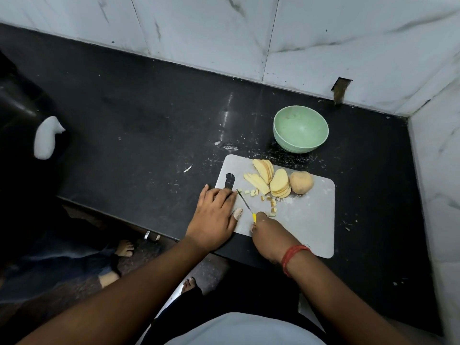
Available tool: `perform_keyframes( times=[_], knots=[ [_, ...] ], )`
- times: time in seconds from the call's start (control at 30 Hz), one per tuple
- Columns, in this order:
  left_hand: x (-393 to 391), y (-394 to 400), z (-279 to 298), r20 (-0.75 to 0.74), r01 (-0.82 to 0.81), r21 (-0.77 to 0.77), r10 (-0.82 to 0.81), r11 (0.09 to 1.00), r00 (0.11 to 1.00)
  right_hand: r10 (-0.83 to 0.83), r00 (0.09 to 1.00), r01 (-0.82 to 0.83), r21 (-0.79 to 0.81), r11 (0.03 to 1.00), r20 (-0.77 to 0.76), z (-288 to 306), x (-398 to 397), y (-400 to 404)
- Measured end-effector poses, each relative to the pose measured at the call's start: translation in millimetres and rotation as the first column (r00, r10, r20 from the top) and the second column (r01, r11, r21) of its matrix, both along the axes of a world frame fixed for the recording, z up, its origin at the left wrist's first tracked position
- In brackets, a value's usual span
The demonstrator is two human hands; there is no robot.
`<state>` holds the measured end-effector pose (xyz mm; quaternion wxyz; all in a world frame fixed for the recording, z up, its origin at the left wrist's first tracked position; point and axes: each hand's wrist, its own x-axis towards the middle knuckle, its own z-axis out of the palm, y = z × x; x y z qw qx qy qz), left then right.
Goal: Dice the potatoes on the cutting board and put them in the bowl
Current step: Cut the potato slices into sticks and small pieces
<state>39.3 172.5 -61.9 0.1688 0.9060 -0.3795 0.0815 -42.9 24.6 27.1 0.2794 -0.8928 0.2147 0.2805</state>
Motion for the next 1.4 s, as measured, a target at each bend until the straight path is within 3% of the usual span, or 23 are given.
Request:
perform_keyframes(
  times=[0.43,0.63,0.9,1.0,1.27,1.4],
  knots=[
    [0.8,-0.6,1.4,-0.054,-0.002,0.012,0.003,1.0,0.999,0.021,0.997,-0.019,0.018,1.0,-0.079,6.9,-23.0,-22.7],
    [6.1,-4.2,0.1,-0.094,0.046,0.056,-0.041,0.997,0.995,-0.077,0.996,0.073,0.078,0.994,0.05,27.2,-22.3,-44.7],
    [8.8,-27.2,6.7,-0.139,0.292,0.123,-0.275,0.949,0.951,-0.216,0.972,0.203,0.132,0.97,0.096,25.8,-25.4,-48.2],
    [10.8,-31.3,10.2,-0.133,0.291,0.063,-0.28,0.955,0.951,-0.241,0.964,0.226,0.136,0.965,0.108,25.2,-25.9,-50.7],
    [31.0,-34.3,11.4,-0.045,0.271,0.188,-0.268,0.944,0.962,-0.094,0.995,0.093,0.051,0.994,0.016,17.3,-29.8,-50.1],
    [34.8,-33.1,7.6,-0.015,0.285,0.178,-0.287,0.942,0.958,-0.05,0.998,0.051,0.034,0.998,-0.034,16.5,-28.0,-46.4]
  ],
)
